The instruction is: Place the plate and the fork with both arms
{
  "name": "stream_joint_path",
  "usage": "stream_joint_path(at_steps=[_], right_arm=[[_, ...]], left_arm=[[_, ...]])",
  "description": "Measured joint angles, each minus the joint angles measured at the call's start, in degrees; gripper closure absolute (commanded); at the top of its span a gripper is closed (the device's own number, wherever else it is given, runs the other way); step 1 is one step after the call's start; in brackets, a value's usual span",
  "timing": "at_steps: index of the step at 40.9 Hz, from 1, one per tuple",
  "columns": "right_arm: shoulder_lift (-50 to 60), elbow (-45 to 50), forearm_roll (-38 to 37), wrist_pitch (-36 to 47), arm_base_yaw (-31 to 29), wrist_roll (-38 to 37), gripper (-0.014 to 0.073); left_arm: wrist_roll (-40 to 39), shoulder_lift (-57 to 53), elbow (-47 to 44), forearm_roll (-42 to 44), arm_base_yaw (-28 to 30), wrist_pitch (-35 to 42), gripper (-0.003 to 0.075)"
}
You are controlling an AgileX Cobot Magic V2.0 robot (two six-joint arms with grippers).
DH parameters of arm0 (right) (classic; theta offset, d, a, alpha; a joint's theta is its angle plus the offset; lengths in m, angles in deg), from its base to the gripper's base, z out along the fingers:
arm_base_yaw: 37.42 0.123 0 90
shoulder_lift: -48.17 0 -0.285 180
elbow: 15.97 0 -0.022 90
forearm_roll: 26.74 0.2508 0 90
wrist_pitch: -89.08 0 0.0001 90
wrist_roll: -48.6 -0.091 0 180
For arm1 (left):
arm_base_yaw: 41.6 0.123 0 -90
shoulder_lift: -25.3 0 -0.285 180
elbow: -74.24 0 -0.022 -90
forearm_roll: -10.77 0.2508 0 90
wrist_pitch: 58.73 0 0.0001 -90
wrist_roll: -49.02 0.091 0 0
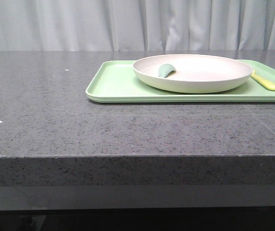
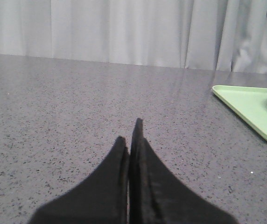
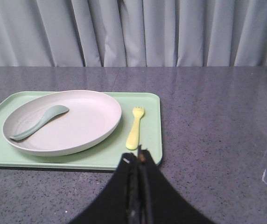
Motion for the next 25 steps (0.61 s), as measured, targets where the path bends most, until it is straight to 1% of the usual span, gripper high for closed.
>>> stream_joint_path(at_steps=[6, 22, 25], right_arm=[[0.00, 3.90, 0.00, 3.23, 0.00, 0.00, 0.0661], [7.07, 22.75, -0.10, 12.06, 0.00, 0.00, 0.0661], [7.30, 24.45, -0.19, 12.58, 0.00, 0.00, 0.0661]], left_arm=[[0.00, 0.00, 0.00, 0.00, 0.00, 0.00, 0.0738], [0.00, 0.00, 0.00, 0.00, 0.00, 0.00, 0.0738], [0.00, 0.00, 0.00, 0.00, 0.00, 0.00, 0.0738]])
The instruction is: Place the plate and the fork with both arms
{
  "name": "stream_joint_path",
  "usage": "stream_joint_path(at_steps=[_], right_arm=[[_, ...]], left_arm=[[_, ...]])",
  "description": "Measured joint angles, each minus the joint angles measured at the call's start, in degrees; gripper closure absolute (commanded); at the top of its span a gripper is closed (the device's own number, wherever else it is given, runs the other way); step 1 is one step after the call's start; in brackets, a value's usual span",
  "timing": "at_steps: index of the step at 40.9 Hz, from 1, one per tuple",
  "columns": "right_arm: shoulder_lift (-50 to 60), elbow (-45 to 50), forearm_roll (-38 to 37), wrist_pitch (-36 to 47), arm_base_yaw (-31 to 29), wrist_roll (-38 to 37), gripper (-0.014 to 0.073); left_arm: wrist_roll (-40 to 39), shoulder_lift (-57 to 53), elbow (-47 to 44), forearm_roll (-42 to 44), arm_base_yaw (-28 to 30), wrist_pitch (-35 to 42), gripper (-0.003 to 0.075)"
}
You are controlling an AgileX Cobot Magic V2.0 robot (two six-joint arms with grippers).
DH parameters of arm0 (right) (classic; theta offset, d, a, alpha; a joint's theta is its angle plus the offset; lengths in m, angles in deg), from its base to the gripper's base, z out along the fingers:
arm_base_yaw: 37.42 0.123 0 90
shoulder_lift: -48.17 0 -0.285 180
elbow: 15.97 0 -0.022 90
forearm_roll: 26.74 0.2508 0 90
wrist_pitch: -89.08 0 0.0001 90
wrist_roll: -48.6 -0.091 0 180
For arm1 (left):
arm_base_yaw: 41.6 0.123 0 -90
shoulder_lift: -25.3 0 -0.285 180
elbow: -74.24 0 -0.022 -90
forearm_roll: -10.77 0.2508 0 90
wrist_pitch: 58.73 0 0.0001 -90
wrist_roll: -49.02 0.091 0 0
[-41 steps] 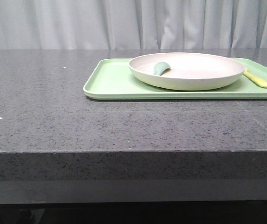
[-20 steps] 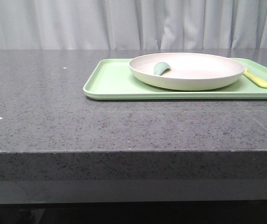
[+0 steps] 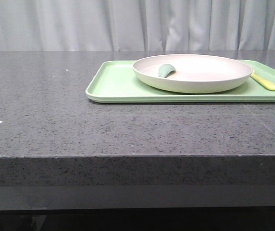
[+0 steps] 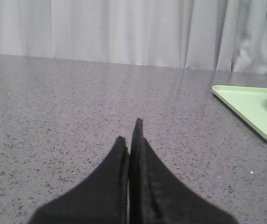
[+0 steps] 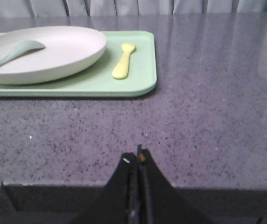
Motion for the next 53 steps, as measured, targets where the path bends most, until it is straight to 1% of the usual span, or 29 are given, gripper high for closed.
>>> stream_joint_path(at_steps=[5, 14, 53], right_arm=[[0.00, 0.45, -0.22, 0.05, 0.29, 0.00, 0.0661], [0.00, 0.45, -0.33, 0.28, 3.45, 0.00, 0.0661], [0.03, 0.45, -0.33, 0.41, 3.54, 0.02, 0.0661]], left_arm=[[0.00, 0.00, 0.00, 0.00, 0.00, 0.00, 0.0738], [0.00, 0.00, 0.00, 0.00, 0.00, 0.00, 0.0738], [0.04, 0.00, 0.00, 0.00, 0.00, 0.00, 0.0738]])
